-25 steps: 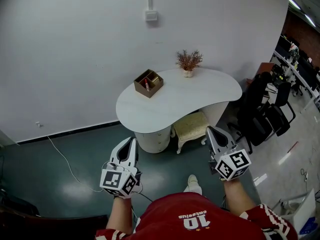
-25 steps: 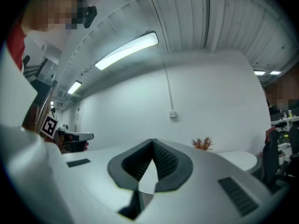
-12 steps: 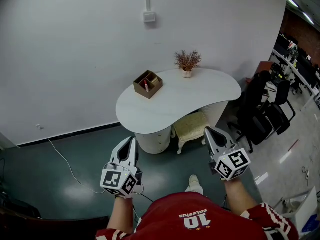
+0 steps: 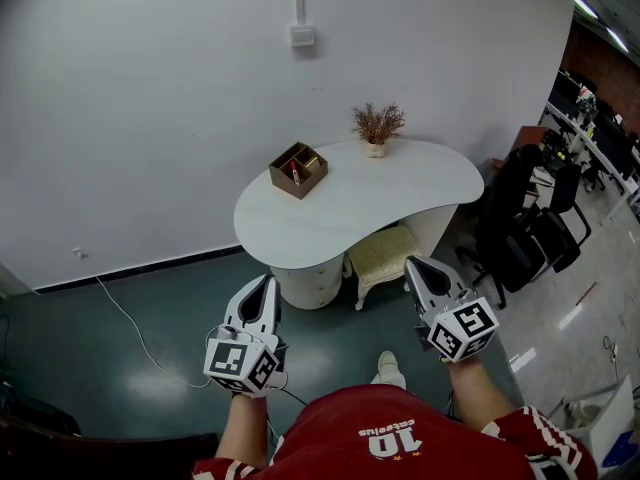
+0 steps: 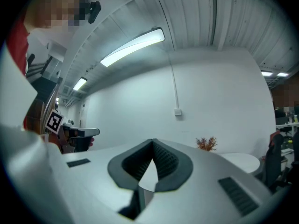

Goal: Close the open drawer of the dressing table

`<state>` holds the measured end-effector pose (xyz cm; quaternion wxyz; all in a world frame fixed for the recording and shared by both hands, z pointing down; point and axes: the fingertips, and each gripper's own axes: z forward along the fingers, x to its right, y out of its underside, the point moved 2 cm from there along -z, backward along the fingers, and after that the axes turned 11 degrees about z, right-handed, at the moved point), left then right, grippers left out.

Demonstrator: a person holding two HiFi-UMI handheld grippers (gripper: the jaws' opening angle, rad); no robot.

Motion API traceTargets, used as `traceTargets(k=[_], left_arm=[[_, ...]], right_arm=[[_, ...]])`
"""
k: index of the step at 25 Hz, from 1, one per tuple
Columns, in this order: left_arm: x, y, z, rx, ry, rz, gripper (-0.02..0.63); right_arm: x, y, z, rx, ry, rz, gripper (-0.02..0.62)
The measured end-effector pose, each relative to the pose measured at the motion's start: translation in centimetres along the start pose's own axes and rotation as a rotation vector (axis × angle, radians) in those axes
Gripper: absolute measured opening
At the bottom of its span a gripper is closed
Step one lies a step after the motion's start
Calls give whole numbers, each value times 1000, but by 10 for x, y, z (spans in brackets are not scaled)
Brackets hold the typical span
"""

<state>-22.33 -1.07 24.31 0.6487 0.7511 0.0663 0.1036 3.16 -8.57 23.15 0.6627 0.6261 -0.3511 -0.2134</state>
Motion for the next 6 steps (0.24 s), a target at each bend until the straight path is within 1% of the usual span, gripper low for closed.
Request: traceTargets(k=[6], left_arm=[[-5, 1, -2, -3, 0, -9, -14]], right_arm=[[-9, 3, 5, -14, -6, -27, 3]])
